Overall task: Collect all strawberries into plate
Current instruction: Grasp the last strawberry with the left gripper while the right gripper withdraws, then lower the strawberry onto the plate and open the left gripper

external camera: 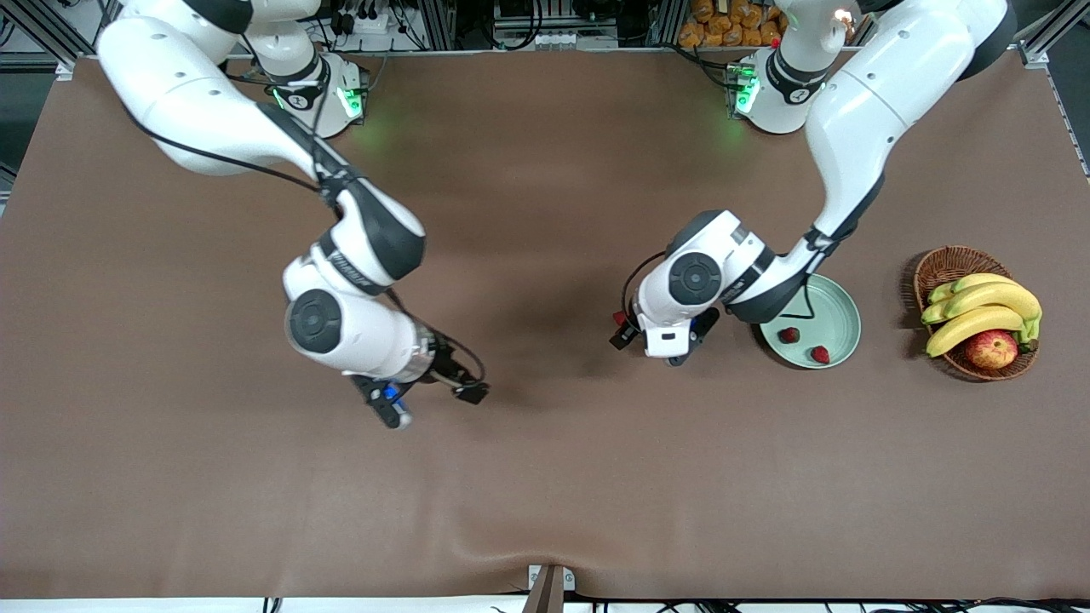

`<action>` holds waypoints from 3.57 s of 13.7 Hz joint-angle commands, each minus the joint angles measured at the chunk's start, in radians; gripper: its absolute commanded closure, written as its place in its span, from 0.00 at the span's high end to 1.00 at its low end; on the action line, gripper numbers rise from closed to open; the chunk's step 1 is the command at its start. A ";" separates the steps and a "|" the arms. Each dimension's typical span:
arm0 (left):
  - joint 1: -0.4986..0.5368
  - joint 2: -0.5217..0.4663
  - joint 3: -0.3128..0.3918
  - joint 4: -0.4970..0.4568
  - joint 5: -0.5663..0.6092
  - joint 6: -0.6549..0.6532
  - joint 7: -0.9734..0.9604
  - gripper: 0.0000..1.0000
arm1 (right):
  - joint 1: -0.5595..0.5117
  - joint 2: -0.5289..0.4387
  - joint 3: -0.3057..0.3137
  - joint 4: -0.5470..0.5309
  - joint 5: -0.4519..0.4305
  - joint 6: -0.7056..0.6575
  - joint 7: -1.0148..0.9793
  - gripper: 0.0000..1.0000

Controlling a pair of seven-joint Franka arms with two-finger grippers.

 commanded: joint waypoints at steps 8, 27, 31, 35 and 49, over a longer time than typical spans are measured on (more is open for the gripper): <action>-0.107 0.009 0.088 -0.002 0.035 0.041 -0.074 1.00 | 0.045 -0.364 -0.399 -0.035 0.022 -0.363 -0.711 1.00; -0.041 -0.035 0.085 0.010 0.153 -0.004 0.071 0.00 | 0.038 -0.830 -0.677 -0.292 0.156 -0.492 -1.157 1.00; 0.088 -0.118 0.059 -0.028 0.136 -0.152 0.397 0.00 | 0.038 -0.816 -0.677 -0.286 0.153 -0.483 -1.159 1.00; 0.308 -0.124 -0.034 -0.059 0.125 -0.234 0.571 0.00 | 0.038 -0.816 -0.677 -0.286 0.165 -0.467 -1.160 1.00; 0.447 -0.113 -0.038 -0.094 0.125 -0.340 0.887 0.86 | 0.050 -0.823 -0.674 -0.273 0.228 -0.432 -1.145 1.00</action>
